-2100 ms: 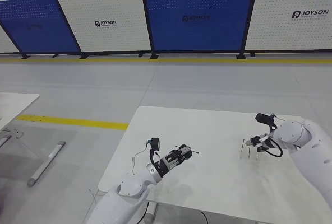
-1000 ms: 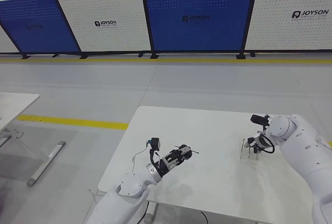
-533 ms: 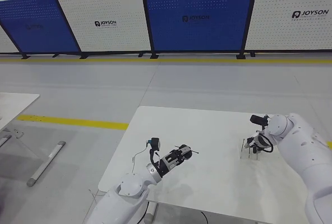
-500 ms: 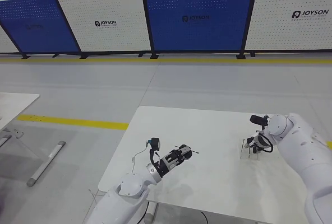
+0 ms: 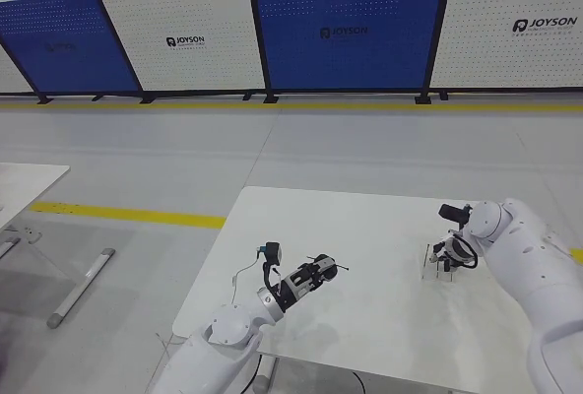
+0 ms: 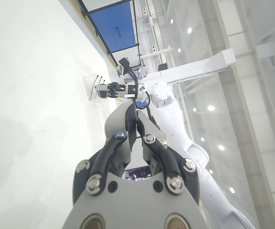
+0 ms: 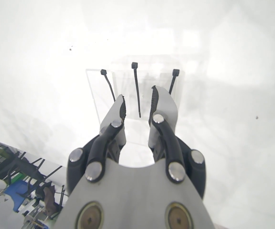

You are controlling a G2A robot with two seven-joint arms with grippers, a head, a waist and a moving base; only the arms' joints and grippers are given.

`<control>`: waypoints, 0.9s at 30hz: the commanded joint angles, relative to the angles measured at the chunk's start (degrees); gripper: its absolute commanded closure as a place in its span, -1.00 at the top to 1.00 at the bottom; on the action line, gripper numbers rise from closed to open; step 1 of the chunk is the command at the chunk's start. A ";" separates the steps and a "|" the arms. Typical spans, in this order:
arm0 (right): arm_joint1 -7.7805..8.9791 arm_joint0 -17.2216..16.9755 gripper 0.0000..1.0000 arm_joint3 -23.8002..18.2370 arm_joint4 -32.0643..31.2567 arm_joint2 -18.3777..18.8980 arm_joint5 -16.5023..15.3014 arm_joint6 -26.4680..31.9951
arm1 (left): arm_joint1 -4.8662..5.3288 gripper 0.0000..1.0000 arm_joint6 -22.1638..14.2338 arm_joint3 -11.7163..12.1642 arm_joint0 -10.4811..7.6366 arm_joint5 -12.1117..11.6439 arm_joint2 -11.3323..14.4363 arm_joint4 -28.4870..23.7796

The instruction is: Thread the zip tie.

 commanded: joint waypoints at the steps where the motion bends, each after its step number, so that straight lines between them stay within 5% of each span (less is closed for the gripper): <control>1: -0.17 0.09 -0.56 0.38 -0.10 0.08 0.02 0.03 | 0.00 -1.00 0.00 0.00 0.00 0.00 0.00 0.00; 27: -1.23 0.62 -0.86 2.48 -1.99 1.01 1.86 1.81 | 0.00 -1.00 0.00 0.00 0.00 0.00 0.00 0.00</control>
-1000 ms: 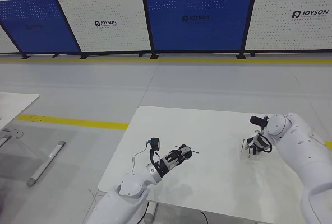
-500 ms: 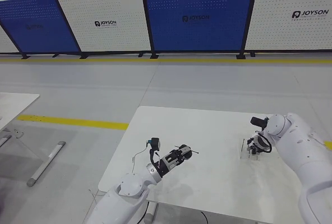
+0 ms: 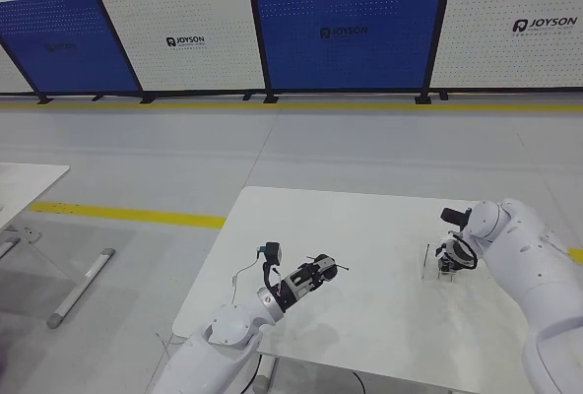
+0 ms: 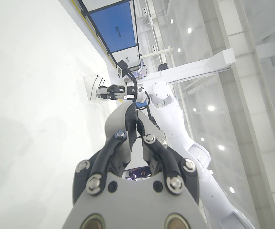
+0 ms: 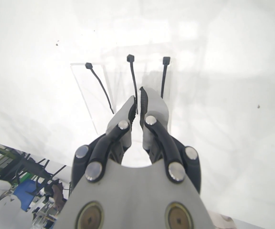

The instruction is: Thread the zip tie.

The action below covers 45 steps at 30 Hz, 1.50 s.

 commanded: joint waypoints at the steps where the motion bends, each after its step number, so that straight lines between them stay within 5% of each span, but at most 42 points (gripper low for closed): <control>1: -0.04 0.01 -0.94 0.03 -0.18 0.07 0.05 0.02 | 0.00 -1.00 0.00 0.00 0.00 0.00 0.00 0.00; 14: 0.04 0.02 -1.00 0.10 -0.76 0.81 -1.83 -0.75 | 0.00 -1.00 0.00 0.00 0.00 0.00 0.00 0.00; 35: 1.93 -0.84 -1.00 -0.77 -1.43 2.53 -11.47 -2.72 | 0.00 -1.00 0.00 0.00 0.00 0.00 0.00 0.00; 45: 3.90 -0.86 -1.00 -0.38 0.98 4.76 -21.63 -1.00 | 0.00 -1.00 0.00 0.00 0.00 0.00 0.00 0.00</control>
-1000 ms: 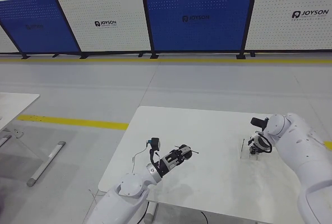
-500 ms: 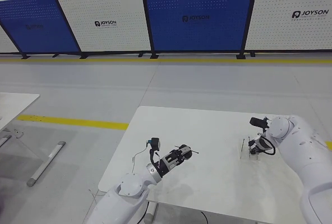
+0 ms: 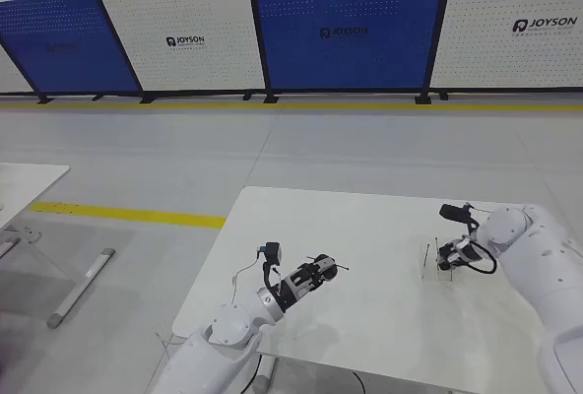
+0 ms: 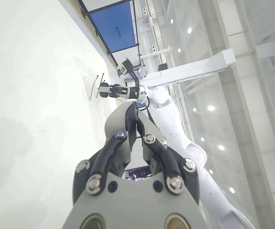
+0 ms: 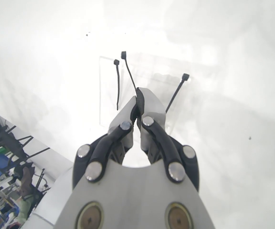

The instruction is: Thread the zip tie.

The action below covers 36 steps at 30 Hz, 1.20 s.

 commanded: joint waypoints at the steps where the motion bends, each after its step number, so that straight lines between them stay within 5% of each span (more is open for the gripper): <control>1: 0.47 -0.09 -1.00 0.02 0.36 0.40 -2.00 0.44 | 0.00 -1.00 0.00 0.00 0.00 0.00 0.00 0.00; 11: 4.07 -3.02 -1.00 -7.61 2.24 2.45 -2.99 1.58 | 0.00 -1.00 0.00 0.00 0.00 0.00 0.00 0.00; 24: 4.36 -4.39 -1.00 -8.84 2.38 2.82 -2.99 -1.08 | 0.00 -1.00 0.00 0.00 0.00 0.00 0.00 0.00; 36: 11.21 -11.74 -1.00 -22.49 3.96 8.89 -2.99 -2.53 | 0.00 -1.00 0.00 0.00 0.00 0.00 0.00 0.00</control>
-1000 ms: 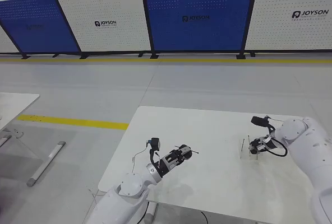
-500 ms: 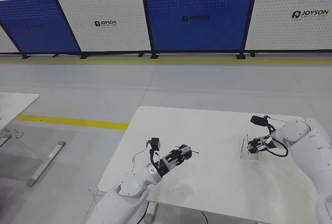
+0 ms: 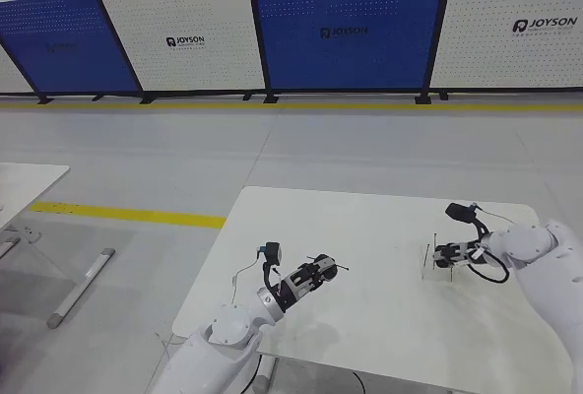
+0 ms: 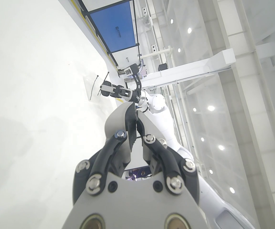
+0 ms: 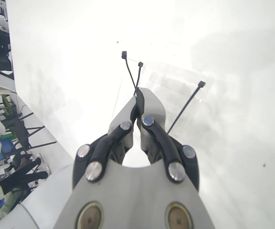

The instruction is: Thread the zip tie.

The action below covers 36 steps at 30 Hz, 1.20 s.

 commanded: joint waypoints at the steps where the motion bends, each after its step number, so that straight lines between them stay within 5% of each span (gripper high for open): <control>1: 1.43 -1.75 -1.00 -3.20 0.17 1.50 0.00 0.00 | 0.00 -1.00 0.00 0.00 0.00 0.00 0.00 0.00; 9: 7.91 -12.83 -1.00 -21.21 3.31 10.65 0.00 -0.96 | 0.00 -1.00 0.00 0.00 0.00 0.00 0.00 0.00; 16: 11.50 -19.82 -1.00 -32.80 5.27 15.29 0.00 -0.87 | 0.00 -1.00 0.00 0.00 0.00 0.00 0.00 0.00; 27: 11.50 -19.82 -1.00 -32.80 5.27 15.29 0.00 -0.87 | 0.00 -1.00 0.00 0.00 0.00 0.00 0.00 0.00; 32: 11.19 -22.92 -1.00 -37.08 7.88 14.74 0.00 -7.35 | 0.00 -1.00 0.00 0.00 0.00 0.00 0.00 0.00; 36: 12.11 -26.17 -1.00 -41.78 13.28 17.96 0.00 -9.29 | 0.00 -1.00 0.00 0.00 0.00 0.00 0.00 0.00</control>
